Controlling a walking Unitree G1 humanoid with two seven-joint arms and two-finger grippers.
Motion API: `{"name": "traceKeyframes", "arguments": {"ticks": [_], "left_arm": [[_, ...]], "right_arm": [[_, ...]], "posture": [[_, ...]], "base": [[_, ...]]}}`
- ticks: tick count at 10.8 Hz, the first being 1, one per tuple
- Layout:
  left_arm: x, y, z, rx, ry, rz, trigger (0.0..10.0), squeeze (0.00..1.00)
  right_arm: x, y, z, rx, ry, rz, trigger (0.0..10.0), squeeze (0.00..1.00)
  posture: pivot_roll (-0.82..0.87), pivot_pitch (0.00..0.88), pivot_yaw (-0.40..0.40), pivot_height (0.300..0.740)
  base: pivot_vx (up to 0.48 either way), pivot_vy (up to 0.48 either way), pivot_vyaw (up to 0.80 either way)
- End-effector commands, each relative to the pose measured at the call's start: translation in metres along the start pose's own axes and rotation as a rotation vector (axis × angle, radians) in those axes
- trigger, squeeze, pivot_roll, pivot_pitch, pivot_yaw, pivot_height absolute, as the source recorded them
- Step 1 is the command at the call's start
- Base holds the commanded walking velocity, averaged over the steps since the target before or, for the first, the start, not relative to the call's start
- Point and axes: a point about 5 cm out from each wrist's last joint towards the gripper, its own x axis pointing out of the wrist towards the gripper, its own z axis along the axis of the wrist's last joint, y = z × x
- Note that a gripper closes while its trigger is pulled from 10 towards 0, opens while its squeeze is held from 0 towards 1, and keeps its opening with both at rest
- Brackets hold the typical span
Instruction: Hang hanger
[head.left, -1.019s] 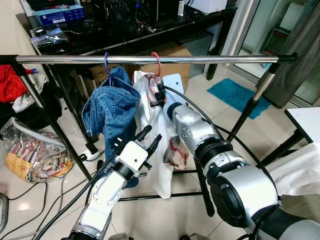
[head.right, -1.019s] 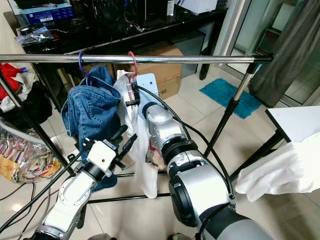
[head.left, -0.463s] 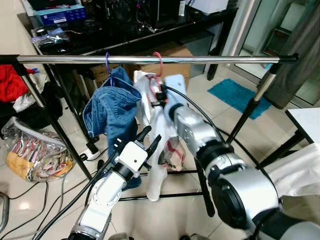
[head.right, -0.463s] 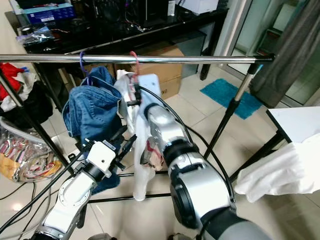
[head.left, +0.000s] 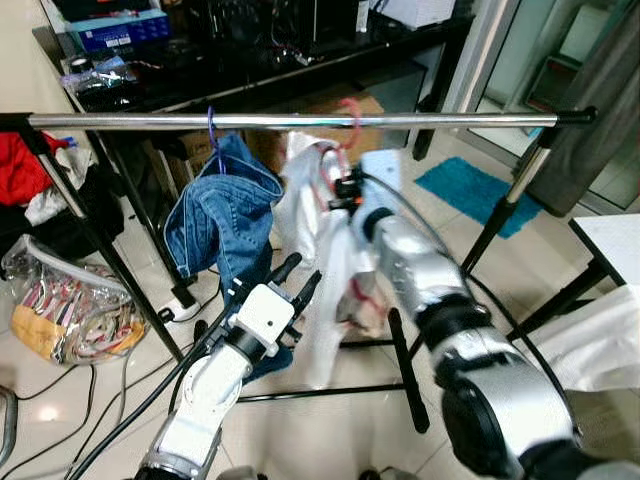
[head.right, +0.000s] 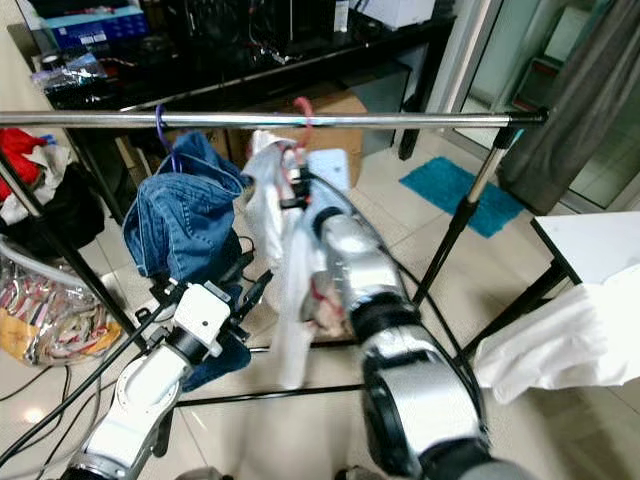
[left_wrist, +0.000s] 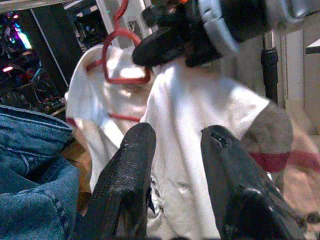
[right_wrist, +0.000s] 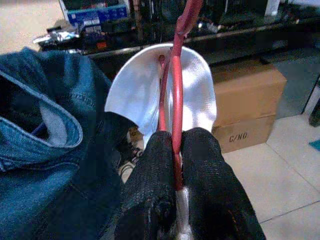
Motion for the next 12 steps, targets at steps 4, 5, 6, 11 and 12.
{"name": "traceKeyframes", "arguments": {"ticks": [4, 5, 6, 11, 12], "left_arm": [[0.003, -0.002, 0.002, 0.012, -0.016, -0.025, 10.0, 0.0], [0.004, -0.002, 0.002, 0.012, -0.016, -0.029, 10.0, 0.0], [0.004, -0.002, 0.001, 0.013, -0.015, -0.033, 10.0, 0.0], [0.003, -0.001, 0.001, 0.012, -0.014, -0.023, 10.0, 0.0], [0.003, 0.0, 0.001, 0.01, -0.016, -0.022, 10.0, 0.0]], "right_arm": [[-0.018, -0.004, 0.021, -0.072, -0.082, 0.045, 0.0, 0.0], [-0.021, -0.004, 0.022, -0.09, -0.086, 0.057, 0.0, 0.0], [-0.028, -0.011, 0.014, -0.124, -0.058, 0.059, 0.0, 0.0], [-0.054, -0.055, -0.01, -0.223, 0.021, -0.065, 0.0, 0.0], [-0.056, -0.057, -0.007, -0.229, 0.003, -0.063, 0.0, 0.0]], "posture": [[0.09, 0.0, -0.018, 0.74], [0.08, 0.0, -0.015, 0.74], [0.08, 0.0, -0.014, 0.74], [0.08, 0.0, -0.018, 0.74], [0.08, 0.0, -0.018, 0.74]], "base": [[0.0, 0.0, 0.0], [0.0, 0.0, 0.0], [0.0, 0.0, 0.0], [0.0, 0.0, 0.0], [0.0, 0.0, 0.0]]}}
